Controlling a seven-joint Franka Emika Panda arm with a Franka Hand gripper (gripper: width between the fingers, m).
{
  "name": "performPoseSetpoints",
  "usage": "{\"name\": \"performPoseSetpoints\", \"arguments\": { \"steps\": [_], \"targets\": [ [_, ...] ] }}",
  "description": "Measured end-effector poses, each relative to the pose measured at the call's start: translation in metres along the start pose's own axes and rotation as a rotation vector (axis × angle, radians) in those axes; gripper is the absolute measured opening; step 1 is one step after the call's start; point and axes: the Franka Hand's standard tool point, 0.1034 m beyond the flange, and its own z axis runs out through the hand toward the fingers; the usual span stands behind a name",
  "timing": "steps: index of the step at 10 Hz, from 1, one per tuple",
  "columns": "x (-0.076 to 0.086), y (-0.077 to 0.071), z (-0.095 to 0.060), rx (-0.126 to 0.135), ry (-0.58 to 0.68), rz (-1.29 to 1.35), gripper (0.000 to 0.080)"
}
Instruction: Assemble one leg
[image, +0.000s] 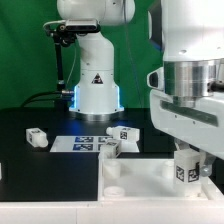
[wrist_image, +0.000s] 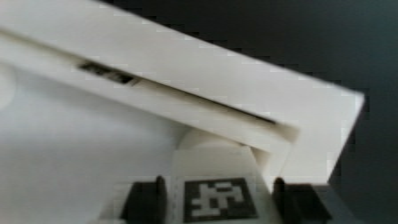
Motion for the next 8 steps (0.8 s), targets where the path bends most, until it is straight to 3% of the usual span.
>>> {"name": "performPoseSetpoints", "arguments": {
  "steps": [3,5,8],
  "targets": [
    [-0.012,-0.009,0.0,0.041,-0.02,0.422,0.0284],
    [-0.012,-0.011,-0.001,0.063,-0.042,0.608,0.0284],
    [-0.013,-0.011,0.001,0.07,-0.041,0.589,0.0284]
  ]
}}
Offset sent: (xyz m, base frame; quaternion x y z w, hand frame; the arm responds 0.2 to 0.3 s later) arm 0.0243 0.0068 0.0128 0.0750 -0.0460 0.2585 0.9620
